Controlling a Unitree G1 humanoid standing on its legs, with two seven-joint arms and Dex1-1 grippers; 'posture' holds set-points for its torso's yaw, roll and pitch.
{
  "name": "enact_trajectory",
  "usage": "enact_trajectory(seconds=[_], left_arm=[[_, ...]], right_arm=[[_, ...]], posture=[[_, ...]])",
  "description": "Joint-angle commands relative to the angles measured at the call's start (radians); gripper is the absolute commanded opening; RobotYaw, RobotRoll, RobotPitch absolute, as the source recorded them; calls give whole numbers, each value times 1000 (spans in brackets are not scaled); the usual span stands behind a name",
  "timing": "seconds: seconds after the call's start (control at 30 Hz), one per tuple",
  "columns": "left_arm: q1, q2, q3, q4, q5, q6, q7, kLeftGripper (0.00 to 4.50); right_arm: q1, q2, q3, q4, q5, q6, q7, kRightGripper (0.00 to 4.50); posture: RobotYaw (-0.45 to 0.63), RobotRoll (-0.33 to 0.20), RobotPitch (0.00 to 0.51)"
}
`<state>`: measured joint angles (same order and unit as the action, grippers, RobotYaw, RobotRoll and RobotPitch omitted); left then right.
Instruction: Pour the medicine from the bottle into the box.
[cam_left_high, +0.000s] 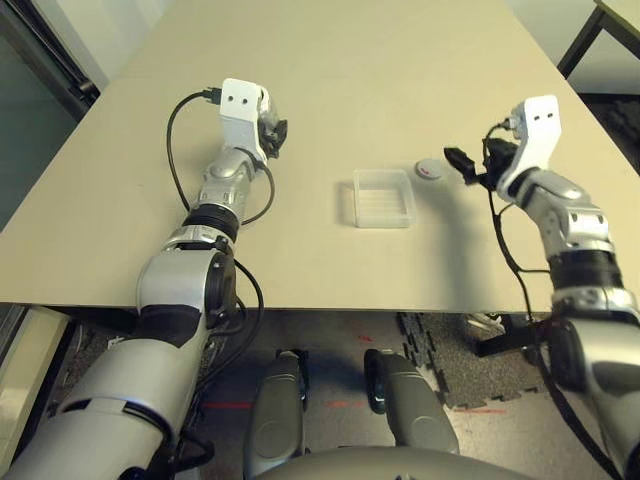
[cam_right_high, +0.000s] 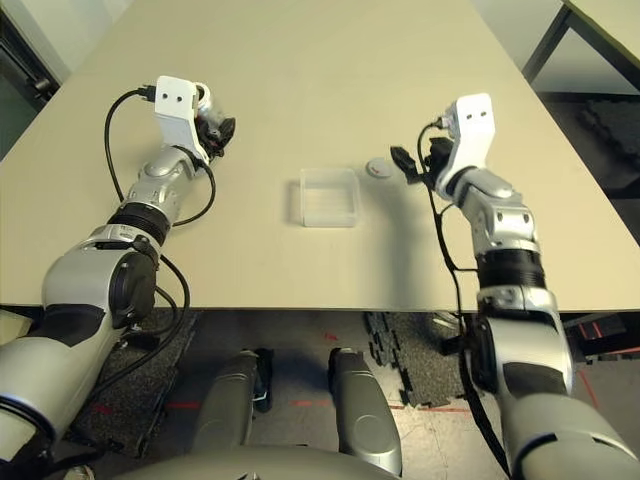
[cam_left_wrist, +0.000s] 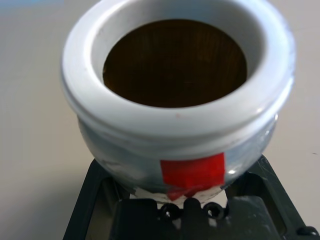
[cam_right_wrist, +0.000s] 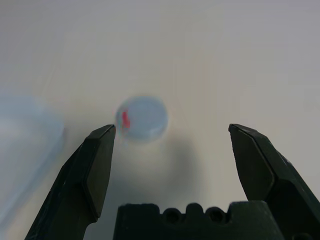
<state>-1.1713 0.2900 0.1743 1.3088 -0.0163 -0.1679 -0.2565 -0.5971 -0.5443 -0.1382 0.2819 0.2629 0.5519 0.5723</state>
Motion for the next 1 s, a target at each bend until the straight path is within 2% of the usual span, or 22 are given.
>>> enact_trajectory(seconds=[0.03,0.27,0.33,0.4,0.47,0.6,0.7,0.9,1.0], left_arm=[[-40,14,-42,19,60,4,15,2664],[-98,36,-157,28,201,-39,48,2664],[-119,42,-230,27,279,-75,67,2664],[-156,36,-365,23,417,-134,106,2664],[-182,28,-460,24,509,-171,139,2664],[-257,8,-752,16,795,-283,296,2664],[-304,-18,-948,22,983,-310,407,2664],[-334,-64,-1156,38,1174,-337,533,2663],[-334,-78,-1196,43,1205,-358,561,2663]], right_arm=[[80,-53,37,-190,42,133,70,4500],[171,-128,109,-400,90,290,170,4500],[184,-145,131,-439,100,312,191,4500],[188,-146,151,-463,108,332,204,4500],[184,-139,161,-469,112,341,203,4500],[157,-124,194,-433,96,318,204,4500],[137,-105,211,-407,88,301,203,4500],[95,-53,232,-359,76,269,190,4500],[81,-34,233,-341,73,260,186,4500]], posture=[[-78,0,153],[-85,0,153],[-83,0,153],[-80,0,153],[-77,0,153],[-62,0,150],[-51,0,148],[-53,0,144],[-53,0,144]])
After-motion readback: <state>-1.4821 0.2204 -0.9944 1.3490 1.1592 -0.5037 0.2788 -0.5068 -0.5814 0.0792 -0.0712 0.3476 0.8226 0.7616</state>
